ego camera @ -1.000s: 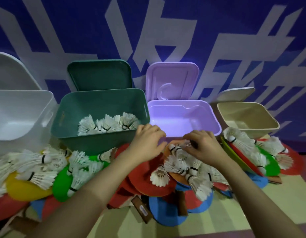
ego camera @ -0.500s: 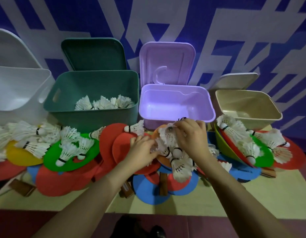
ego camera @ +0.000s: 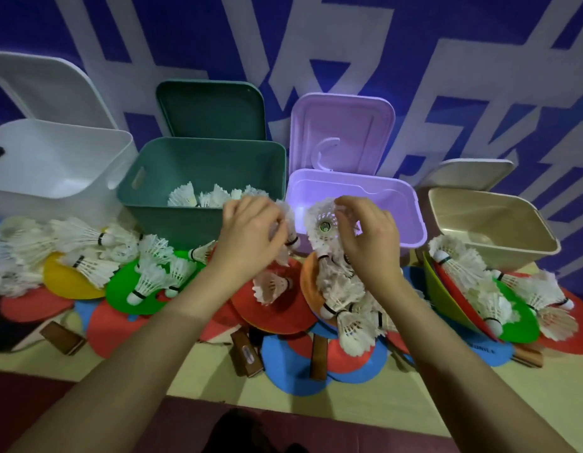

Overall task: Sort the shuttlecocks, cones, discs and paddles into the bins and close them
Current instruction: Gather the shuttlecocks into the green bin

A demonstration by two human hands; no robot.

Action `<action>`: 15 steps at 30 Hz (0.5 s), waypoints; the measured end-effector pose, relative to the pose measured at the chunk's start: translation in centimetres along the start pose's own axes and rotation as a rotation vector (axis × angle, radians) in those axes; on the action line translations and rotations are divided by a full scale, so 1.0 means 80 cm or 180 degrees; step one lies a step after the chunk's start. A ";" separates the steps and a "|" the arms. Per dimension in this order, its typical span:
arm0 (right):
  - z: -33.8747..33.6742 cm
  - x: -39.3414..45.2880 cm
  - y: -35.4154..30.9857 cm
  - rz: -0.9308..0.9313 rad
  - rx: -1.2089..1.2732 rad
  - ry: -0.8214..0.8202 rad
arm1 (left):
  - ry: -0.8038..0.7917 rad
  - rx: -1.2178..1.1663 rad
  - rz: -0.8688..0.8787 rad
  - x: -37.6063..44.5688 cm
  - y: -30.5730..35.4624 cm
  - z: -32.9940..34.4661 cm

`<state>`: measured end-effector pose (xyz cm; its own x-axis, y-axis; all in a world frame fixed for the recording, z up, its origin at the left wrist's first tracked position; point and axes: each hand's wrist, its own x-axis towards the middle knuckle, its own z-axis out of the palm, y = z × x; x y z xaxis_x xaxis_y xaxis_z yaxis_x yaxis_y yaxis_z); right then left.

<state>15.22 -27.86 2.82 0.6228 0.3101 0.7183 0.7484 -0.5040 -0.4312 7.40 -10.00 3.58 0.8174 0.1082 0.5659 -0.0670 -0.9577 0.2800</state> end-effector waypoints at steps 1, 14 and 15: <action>0.007 0.011 -0.009 -0.0003 0.0094 0.0026 | 0.0105 0.0108 0.0046 0.011 -0.010 -0.012; 0.162 0.163 -0.076 0.0071 -0.0312 -0.0700 | -0.0240 0.0732 -0.0113 0.128 -0.176 -0.069; 0.171 0.168 -0.076 0.0149 -0.0427 -0.0856 | -0.0384 0.0736 -0.0180 0.132 -0.188 -0.065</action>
<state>22.17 -9.58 7.63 0.7073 0.4773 0.5214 0.6918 -0.6192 -0.3715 14.09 6.94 9.37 0.8793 0.1441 0.4540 0.1019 -0.9880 0.1161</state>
